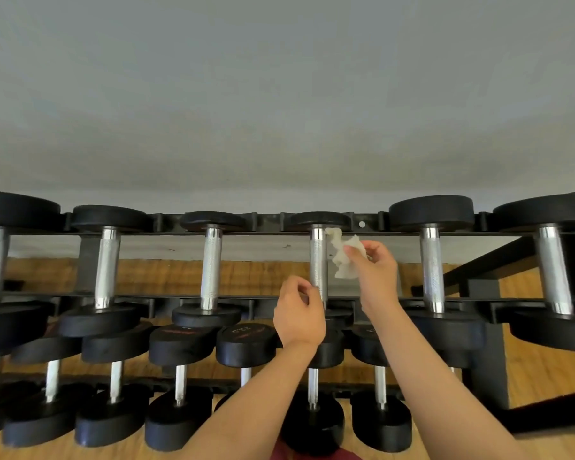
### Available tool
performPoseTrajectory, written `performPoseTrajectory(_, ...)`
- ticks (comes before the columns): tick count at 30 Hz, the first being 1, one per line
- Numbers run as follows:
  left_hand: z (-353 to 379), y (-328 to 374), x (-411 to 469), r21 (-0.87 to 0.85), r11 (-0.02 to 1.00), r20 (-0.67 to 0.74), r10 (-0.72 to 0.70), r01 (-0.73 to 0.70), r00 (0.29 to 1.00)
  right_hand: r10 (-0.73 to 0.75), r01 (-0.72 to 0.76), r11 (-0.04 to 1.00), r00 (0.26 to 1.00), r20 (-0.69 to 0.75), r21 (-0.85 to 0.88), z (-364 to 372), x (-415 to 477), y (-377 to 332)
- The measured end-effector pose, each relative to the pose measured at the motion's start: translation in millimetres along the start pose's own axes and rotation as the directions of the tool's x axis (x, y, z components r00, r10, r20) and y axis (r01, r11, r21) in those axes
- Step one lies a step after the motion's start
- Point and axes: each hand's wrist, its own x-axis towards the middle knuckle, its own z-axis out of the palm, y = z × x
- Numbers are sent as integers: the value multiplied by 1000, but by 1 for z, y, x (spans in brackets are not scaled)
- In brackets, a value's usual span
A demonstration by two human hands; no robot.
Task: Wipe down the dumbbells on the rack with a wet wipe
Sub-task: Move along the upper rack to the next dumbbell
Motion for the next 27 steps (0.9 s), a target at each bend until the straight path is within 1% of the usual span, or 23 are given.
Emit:
performPoseTrajectory(2, 1, -1, 0, 0, 1000, -1, 7, -7, 1000, 44, -44, 999, 999, 26, 2, 16, 7, 1)
performPoseTrajectory(5, 2, -3, 3, 15, 1000, -12, 24, -24, 1000, 22, -22, 1000, 998, 55, -4, 33, 12, 5)
performPoseTrajectory(9, 4, -5, 4, 27, 999, -24, 23, -22, 999, -10, 7, 1000, 995, 98, 28, 31, 12, 11)
performPoseTrajectory(13, 4, -4, 3, 42, 999, -30, 31, -30, 999, 39, -51, 994, 992, 118, 98, 26, 11, 17)
performPoseTrajectory(15, 3, -3, 3, 41, 999, -31, 29, -28, 999, 0, -10, 997, 991, 133, 75, 28, 10, 18)
performPoseTrajectory(17, 3, -3, 2, 38, 999, -34, 20, -19, 999, -58, 54, 998, 990, 131, 35, 31, 11, 22)
performPoseTrajectory(18, 3, -2, 2, 38, 999, -35, 15, -14, 999, -64, 60, 998, 991, 120, 33, 33, 12, 24)
performPoseTrajectory(22, 4, -2, 2, 38, 999, -39, 19, -17, 999, -32, 30, 999, 999, 44, 33, 45, 16, 27)
performPoseTrajectory(25, 4, -3, 3, 34, 999, -34, 20, -18, 999, -21, 23, 999, 999, 49, -27, 57, 20, 30)
performPoseTrajectory(27, 4, -3, 3, 26, 1000, -27, 12, -11, 1000, -46, 49, 997, 998, 38, -66, 65, 22, 33)
